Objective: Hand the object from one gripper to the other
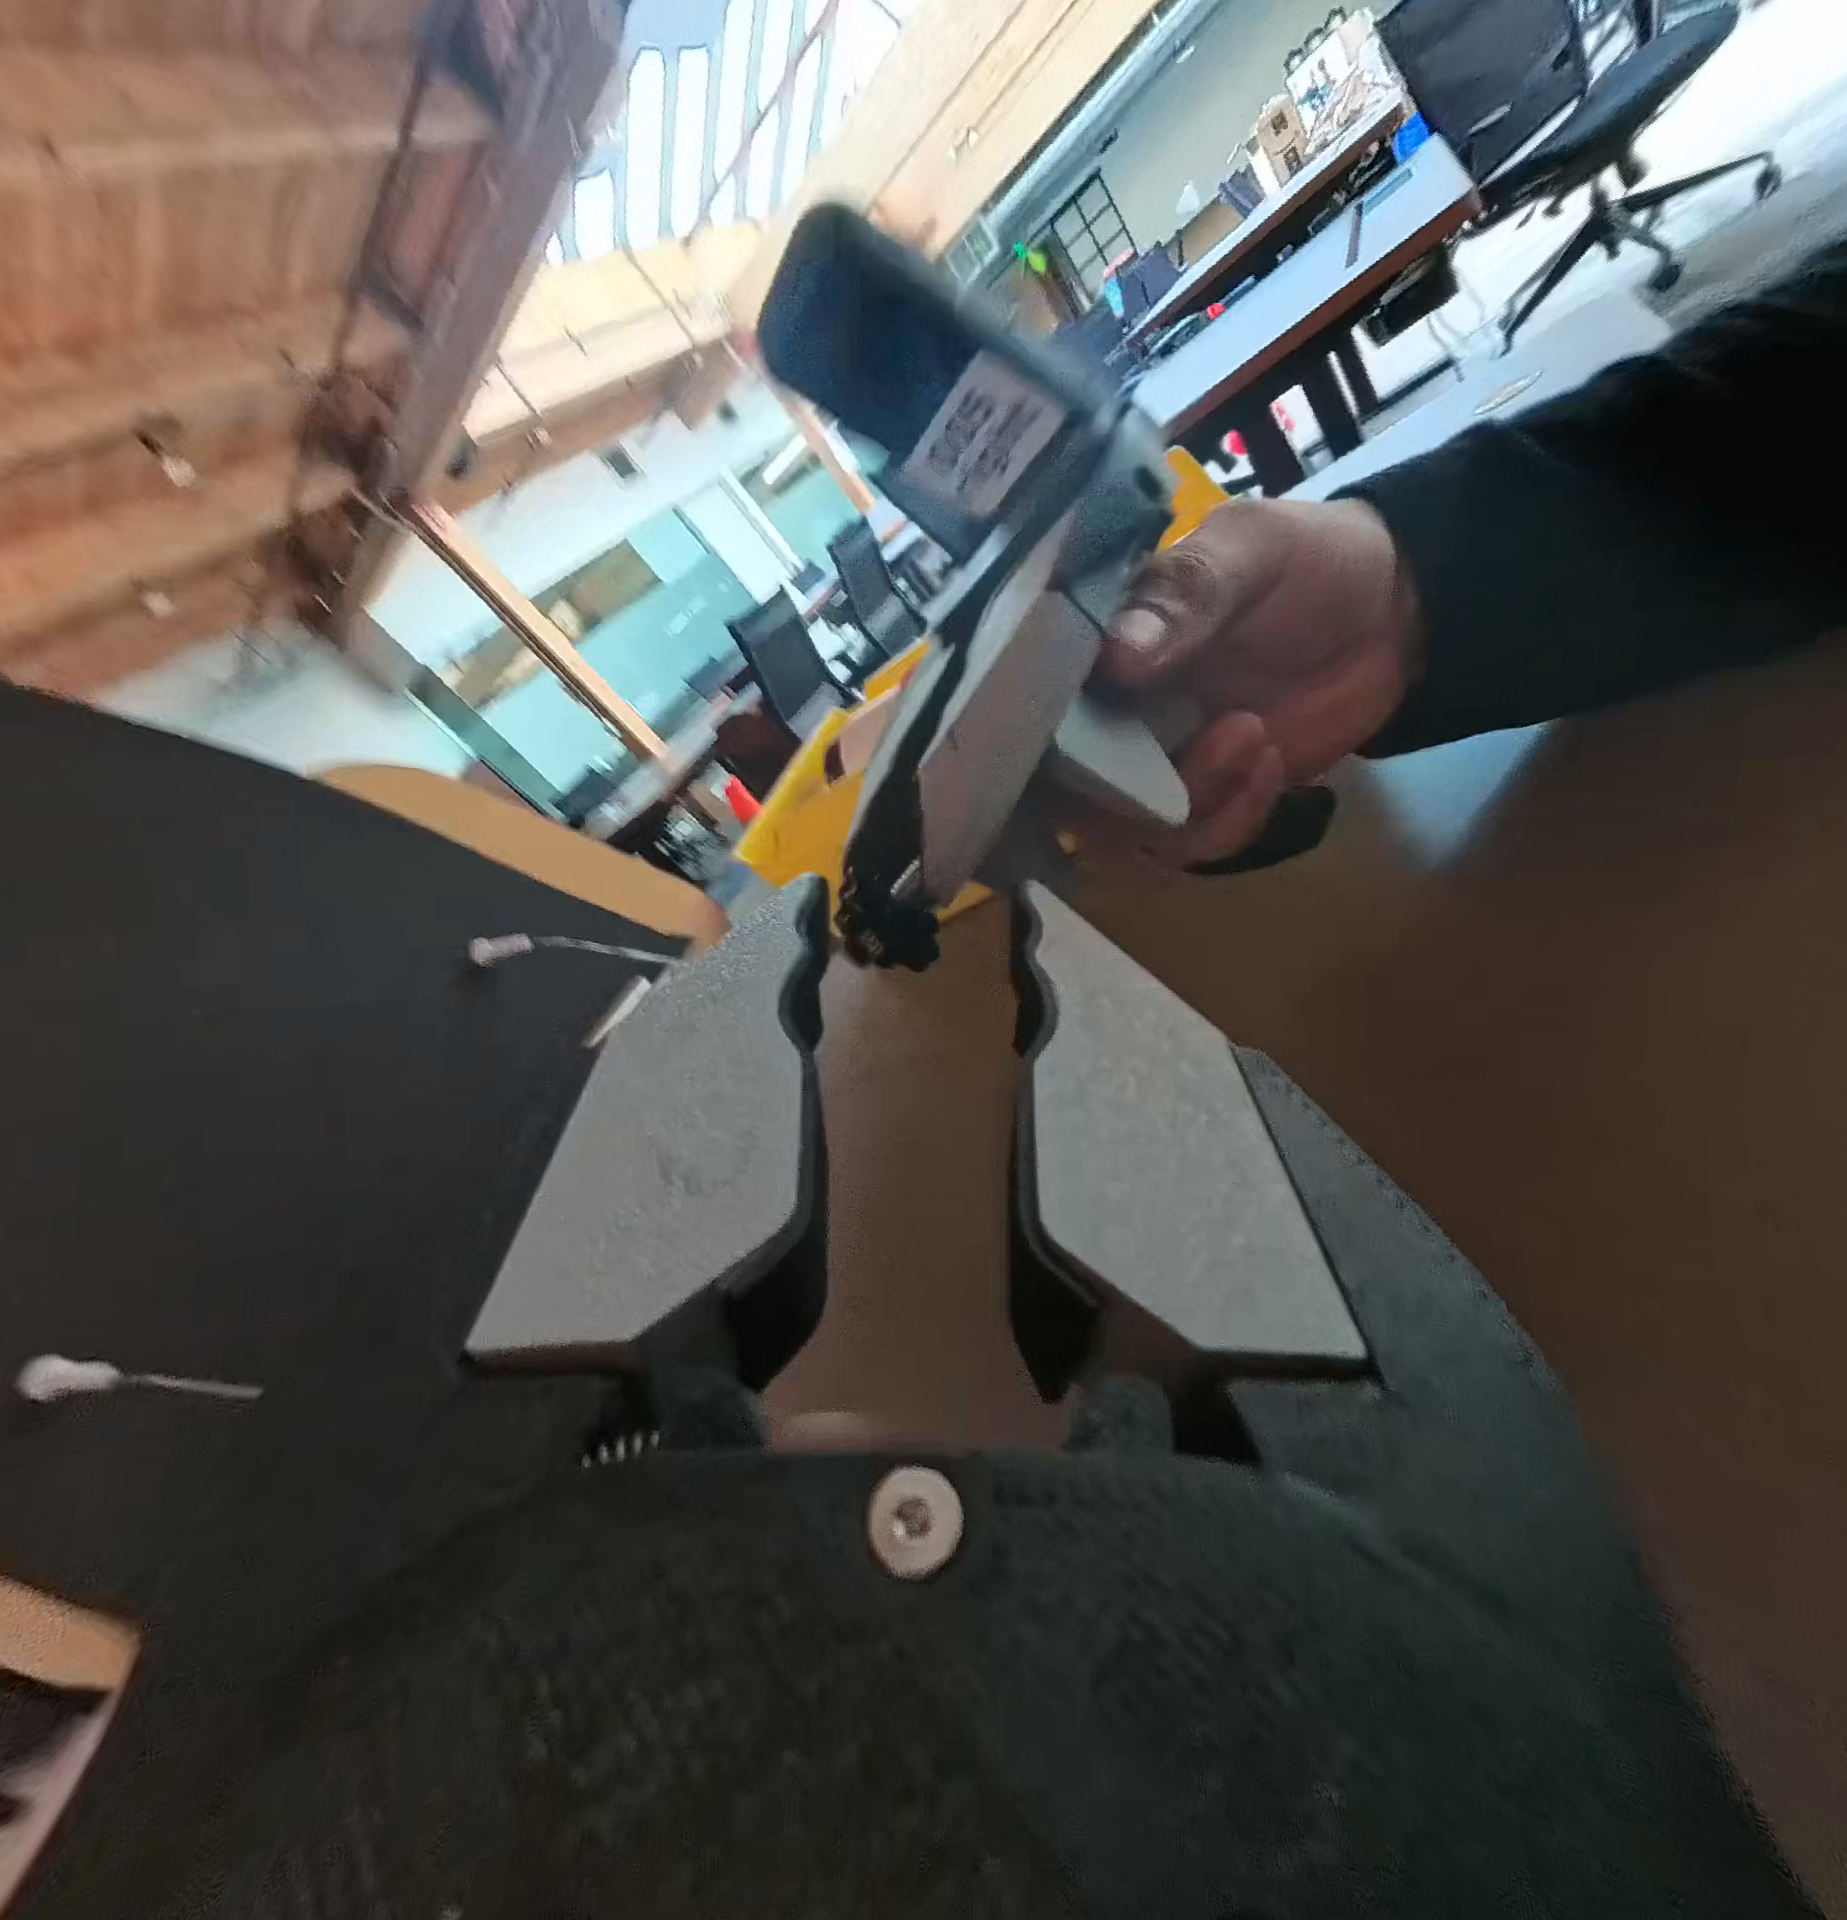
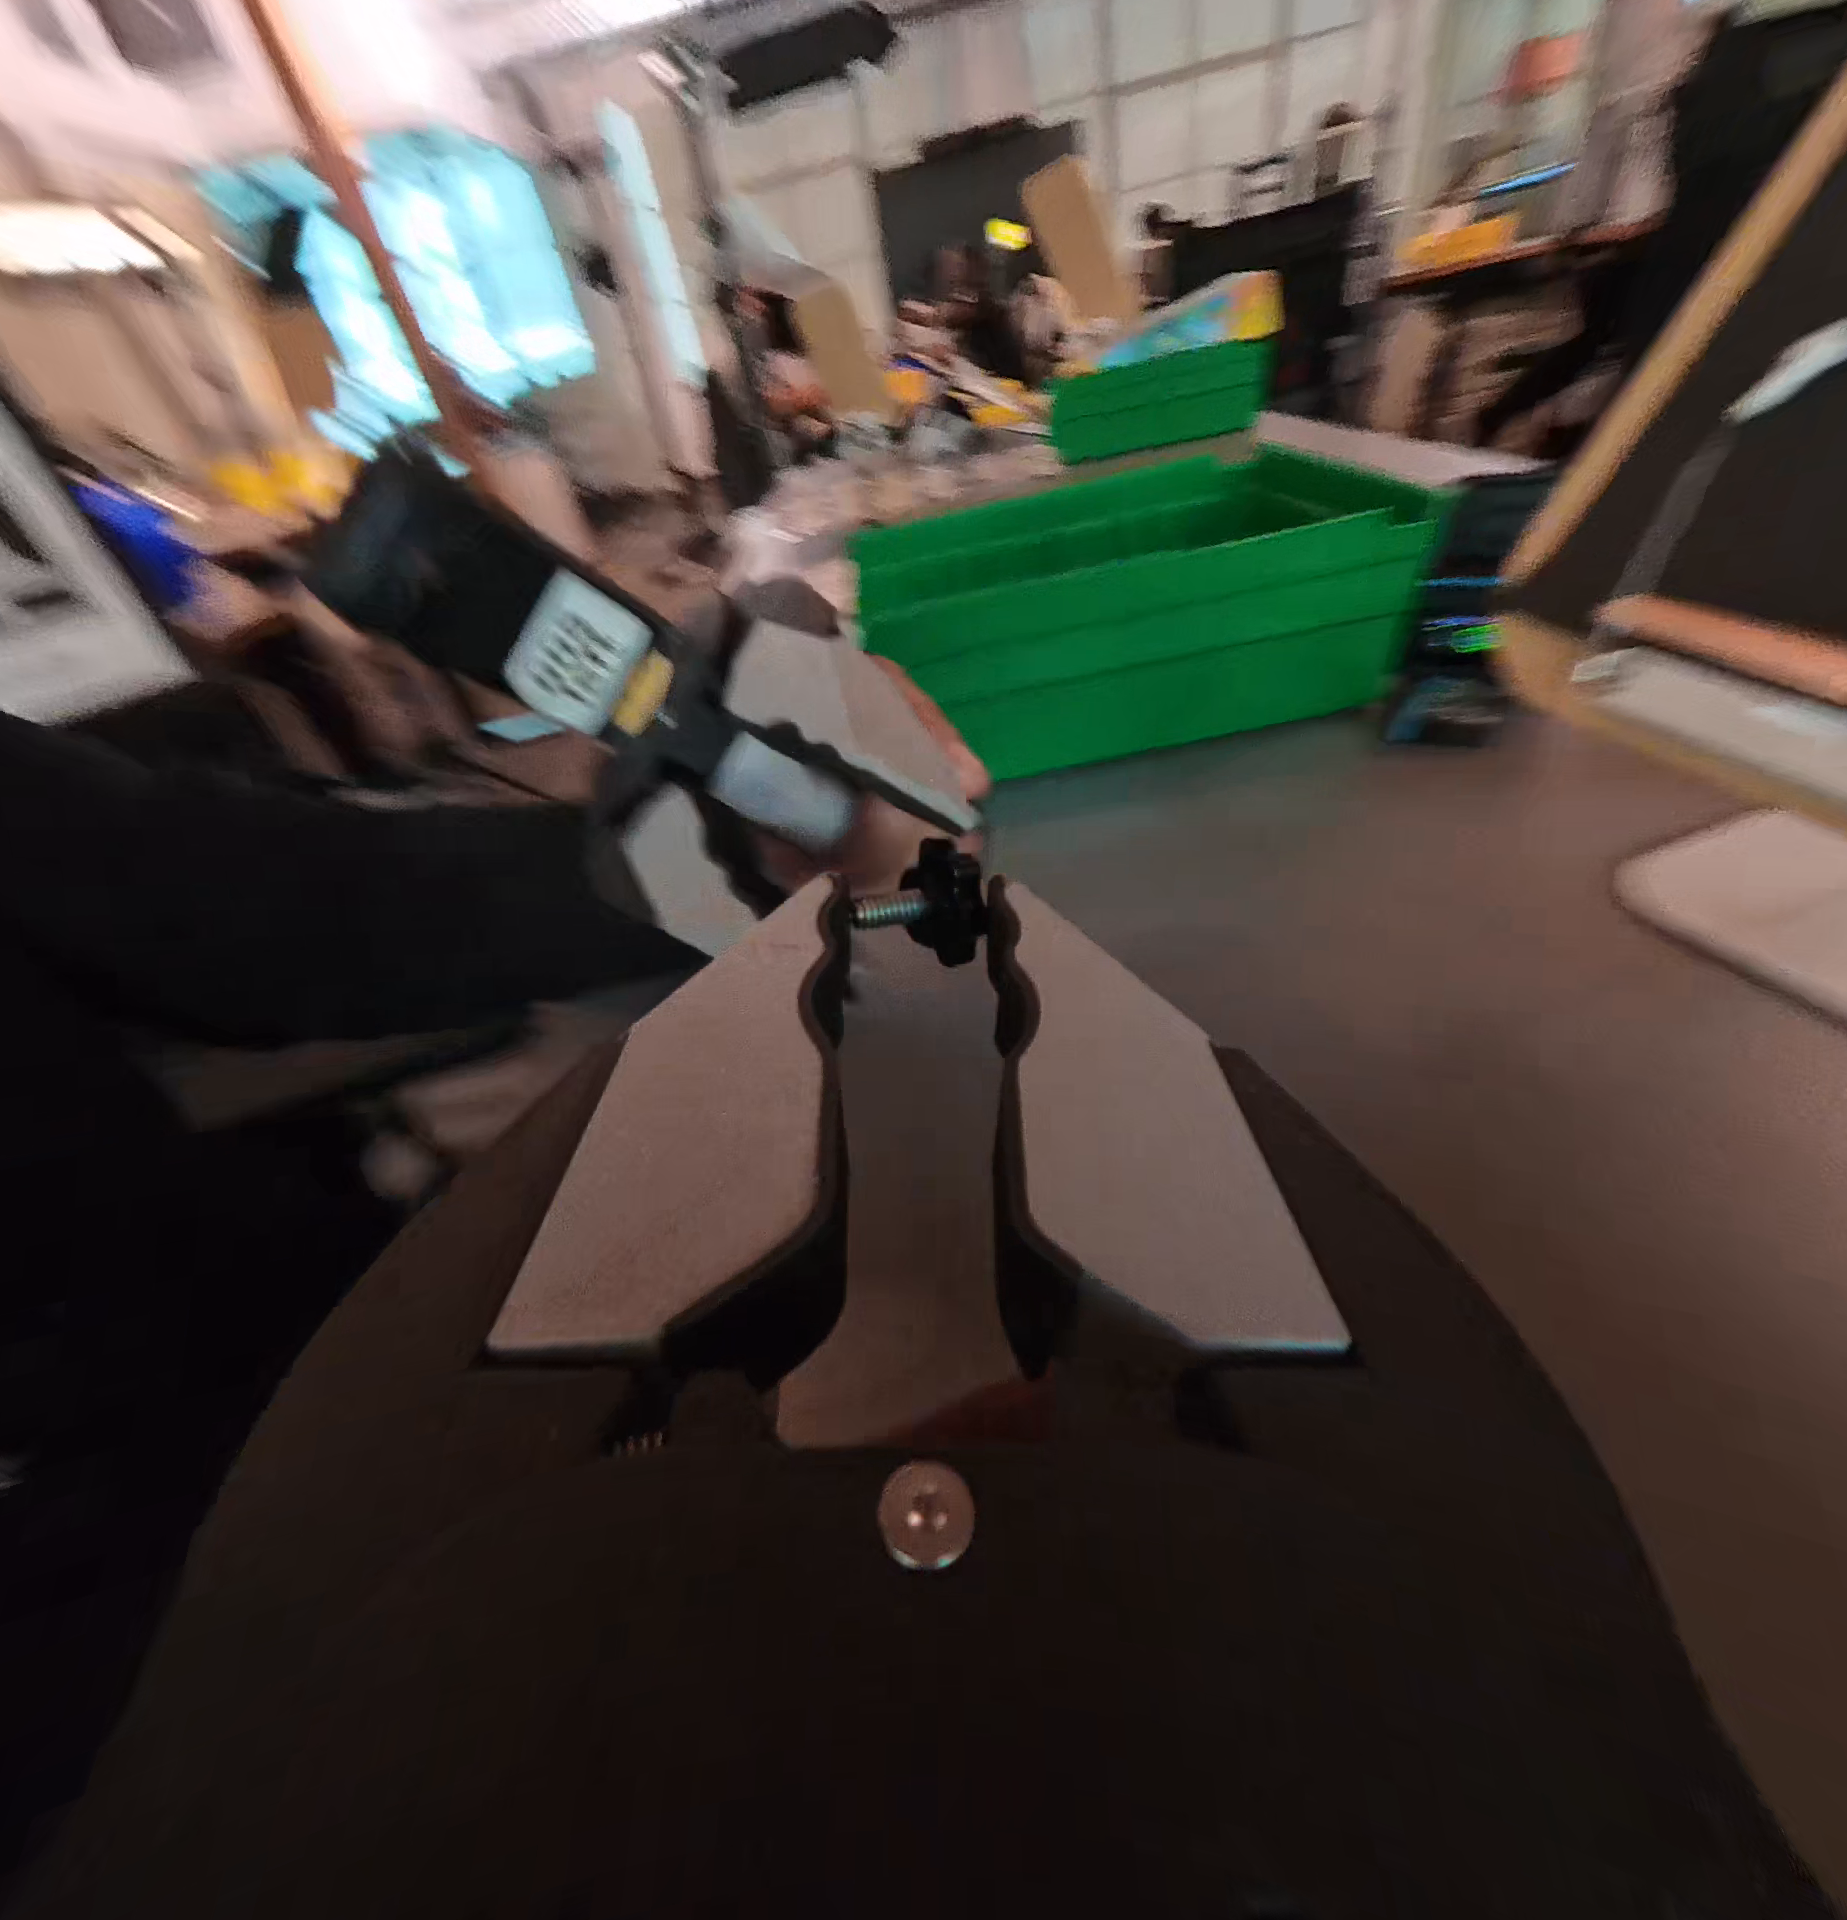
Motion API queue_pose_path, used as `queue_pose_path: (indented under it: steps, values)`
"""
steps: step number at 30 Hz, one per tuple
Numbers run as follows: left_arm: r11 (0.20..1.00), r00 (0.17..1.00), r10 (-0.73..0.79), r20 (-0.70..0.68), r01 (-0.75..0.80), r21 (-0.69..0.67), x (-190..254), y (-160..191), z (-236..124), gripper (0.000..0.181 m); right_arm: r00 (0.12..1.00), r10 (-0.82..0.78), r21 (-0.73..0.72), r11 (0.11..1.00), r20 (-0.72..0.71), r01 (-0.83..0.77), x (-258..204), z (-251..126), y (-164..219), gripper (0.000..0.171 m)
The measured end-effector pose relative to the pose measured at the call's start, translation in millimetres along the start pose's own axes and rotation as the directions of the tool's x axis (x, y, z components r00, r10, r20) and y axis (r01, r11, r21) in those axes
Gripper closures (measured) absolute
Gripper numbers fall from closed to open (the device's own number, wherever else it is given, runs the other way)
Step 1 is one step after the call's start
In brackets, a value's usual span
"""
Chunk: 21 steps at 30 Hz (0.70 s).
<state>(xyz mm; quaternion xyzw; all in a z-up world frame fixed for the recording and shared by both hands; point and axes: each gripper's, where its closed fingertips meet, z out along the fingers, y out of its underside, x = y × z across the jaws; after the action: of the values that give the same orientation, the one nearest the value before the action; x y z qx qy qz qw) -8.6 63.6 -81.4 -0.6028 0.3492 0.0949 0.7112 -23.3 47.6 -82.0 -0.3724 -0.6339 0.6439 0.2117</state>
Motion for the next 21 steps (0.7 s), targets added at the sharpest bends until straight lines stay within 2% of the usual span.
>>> queue_pose_path:
  steps: [2,3,5,8,10,13,19,21]
  values:
    - [0.987,0.987,-0.162,-0.014,0.162,-0.018,-10,7,-3,0.147,0.956,-0.218,-0.075,0.975,-0.194,0.207,19,-6,2,0.149]
    - [0.962,0.962,-0.271,-0.03,0.271,-0.018,-15,9,-4,0.147,0.898,-0.342,-0.131,0.939,-0.277,0.317,26,-10,1,0.15]
    - [0.868,0.863,-0.497,-0.092,0.495,-0.046,-19,16,-4,0.148,0.725,-0.574,-0.269,0.819,-0.381,0.507,34,-15,0,0.15]
    - [0.667,0.655,-0.744,-0.132,0.74,-0.086,-24,27,-3,0.141,0.471,-0.79,-0.446,0.611,-0.392,0.654,36,-10,6,0.149]
    - [0.558,0.539,-0.825,-0.169,0.823,-0.101,-22,28,-1,0.138,0.369,-0.851,-0.502,0.521,-0.374,0.691,33,-3,8,0.149]
    - [0.485,0.45,-0.866,-0.215,0.861,-0.154,-11,28,1,0.14,0.265,-0.888,-0.556,0.445,-0.376,0.702,33,3,6,0.149]
    - [0.497,0.458,-0.86,-0.225,0.852,-0.166,-7,29,3,0.161,0.138,-0.941,-0.624,0.31,-0.309,0.717,29,13,13,0.149]
    - [0.563,0.53,-0.824,-0.2,0.805,-0.186,-5,32,3,0.161,0.156,-0.939,-0.621,0.322,-0.307,0.714,31,13,16,0.149]
